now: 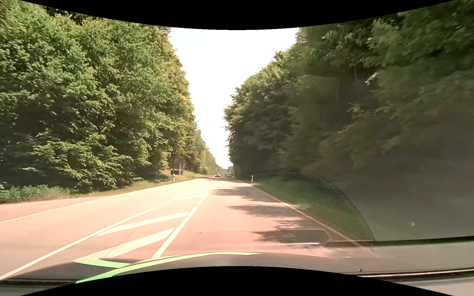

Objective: Follow the waypoints while adhering to traffic rules and regulations

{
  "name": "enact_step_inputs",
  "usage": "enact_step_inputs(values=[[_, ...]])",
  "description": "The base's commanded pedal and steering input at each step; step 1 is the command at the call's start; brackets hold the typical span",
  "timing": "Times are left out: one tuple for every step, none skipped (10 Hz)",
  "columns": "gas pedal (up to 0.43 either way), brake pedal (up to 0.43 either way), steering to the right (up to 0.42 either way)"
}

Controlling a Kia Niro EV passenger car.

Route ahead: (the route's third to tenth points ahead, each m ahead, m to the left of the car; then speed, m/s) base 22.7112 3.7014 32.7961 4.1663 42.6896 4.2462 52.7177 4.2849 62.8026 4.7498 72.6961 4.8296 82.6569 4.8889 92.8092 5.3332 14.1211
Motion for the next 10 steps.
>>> enact_step_inputs(values=[[0.398, 0.0, -0.016], [0.398, 0.0, -0.014], [0.409, 0.0, -0.012], [0.409, 0.0, -0.012], [0.409, 0.0, -0.011], [0.421, 0.0, -0.011], [0.429, 0.0, -0.011], [0.441, 0.0, -0.009], [0.449, 0.0, -0.005], [0.449, 0.0, -0.004]])
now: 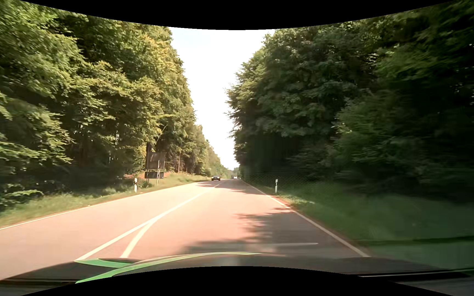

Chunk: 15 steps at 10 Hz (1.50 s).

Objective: Follow the waypoints while adhering to traffic rules and regulations

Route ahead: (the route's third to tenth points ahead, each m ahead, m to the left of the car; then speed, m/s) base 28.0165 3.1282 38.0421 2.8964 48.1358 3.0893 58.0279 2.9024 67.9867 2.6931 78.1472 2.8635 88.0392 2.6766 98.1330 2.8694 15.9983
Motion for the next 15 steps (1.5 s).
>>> enact_step_inputs(values=[[0.461, 0.0, -0.004], [0.461, 0.0, -0.004], [0.461, 0.0, -0.004], [0.461, 0.0, -0.004], [0.461, 0.0, -0.004], [0.449, 0.0, -0.004], [0.449, 0.0, -0.003], [0.449, 0.0, -0.002], [0.449, 0.0, -0.002], [0.449, 0.0, -0.001], [0.449, 0.0, -0.002], [0.449, 0.0, -0.001], [0.449, 0.0, -0.001], [0.449, 0.0, -0.001], [0.429, 0.0, -0.001]])
